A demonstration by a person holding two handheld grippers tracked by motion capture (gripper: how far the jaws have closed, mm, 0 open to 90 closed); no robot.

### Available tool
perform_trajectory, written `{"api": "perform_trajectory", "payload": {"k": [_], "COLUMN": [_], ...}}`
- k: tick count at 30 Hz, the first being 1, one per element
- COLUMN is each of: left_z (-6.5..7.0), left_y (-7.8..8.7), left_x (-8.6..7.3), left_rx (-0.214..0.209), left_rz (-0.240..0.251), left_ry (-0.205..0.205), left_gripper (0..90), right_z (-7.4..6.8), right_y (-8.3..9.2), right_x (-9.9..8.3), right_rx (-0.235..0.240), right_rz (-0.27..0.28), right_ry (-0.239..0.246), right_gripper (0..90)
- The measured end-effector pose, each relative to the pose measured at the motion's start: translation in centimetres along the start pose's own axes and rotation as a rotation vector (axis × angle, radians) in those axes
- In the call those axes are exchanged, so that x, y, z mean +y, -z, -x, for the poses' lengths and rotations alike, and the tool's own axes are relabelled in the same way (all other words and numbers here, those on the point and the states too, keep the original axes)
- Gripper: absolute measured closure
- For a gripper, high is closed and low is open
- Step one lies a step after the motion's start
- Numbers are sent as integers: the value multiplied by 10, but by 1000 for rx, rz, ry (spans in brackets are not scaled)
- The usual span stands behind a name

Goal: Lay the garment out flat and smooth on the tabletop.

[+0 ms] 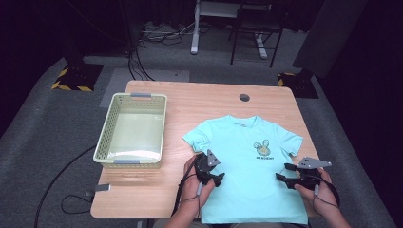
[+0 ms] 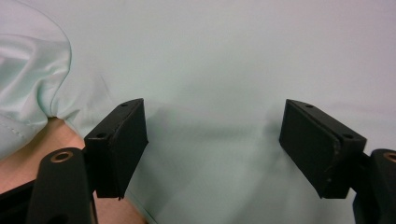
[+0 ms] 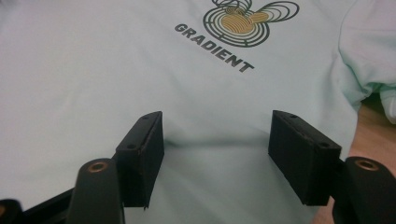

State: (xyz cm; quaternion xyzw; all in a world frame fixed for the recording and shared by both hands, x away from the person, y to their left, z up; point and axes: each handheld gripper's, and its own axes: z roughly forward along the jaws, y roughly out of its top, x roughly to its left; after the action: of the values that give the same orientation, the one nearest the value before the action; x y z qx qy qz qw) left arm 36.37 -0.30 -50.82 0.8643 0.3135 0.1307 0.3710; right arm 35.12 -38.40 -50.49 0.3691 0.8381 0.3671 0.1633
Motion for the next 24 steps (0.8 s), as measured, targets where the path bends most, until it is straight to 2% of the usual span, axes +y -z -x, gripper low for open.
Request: {"api": "perform_trajectory", "payload": {"k": [5, 16, 24], "left_z": [-15, -47, -69], "left_y": [-6, -21, -30], "left_x": [6, 22, 31], "left_rx": [5, 7, 7], "left_rz": [-1, -1, -2], "left_ry": [1, 5, 12], "left_gripper": [230, 231, 231], "right_z": [8, 29, 41], "right_y": [-9, -32, -47], "right_x": [7, 32, 46], "right_rx": [-6, -14, -19], "right_rz": [10, -20, -13], "right_ry": [-6, -8, -13], "right_gripper": [359, 347, 330]}}
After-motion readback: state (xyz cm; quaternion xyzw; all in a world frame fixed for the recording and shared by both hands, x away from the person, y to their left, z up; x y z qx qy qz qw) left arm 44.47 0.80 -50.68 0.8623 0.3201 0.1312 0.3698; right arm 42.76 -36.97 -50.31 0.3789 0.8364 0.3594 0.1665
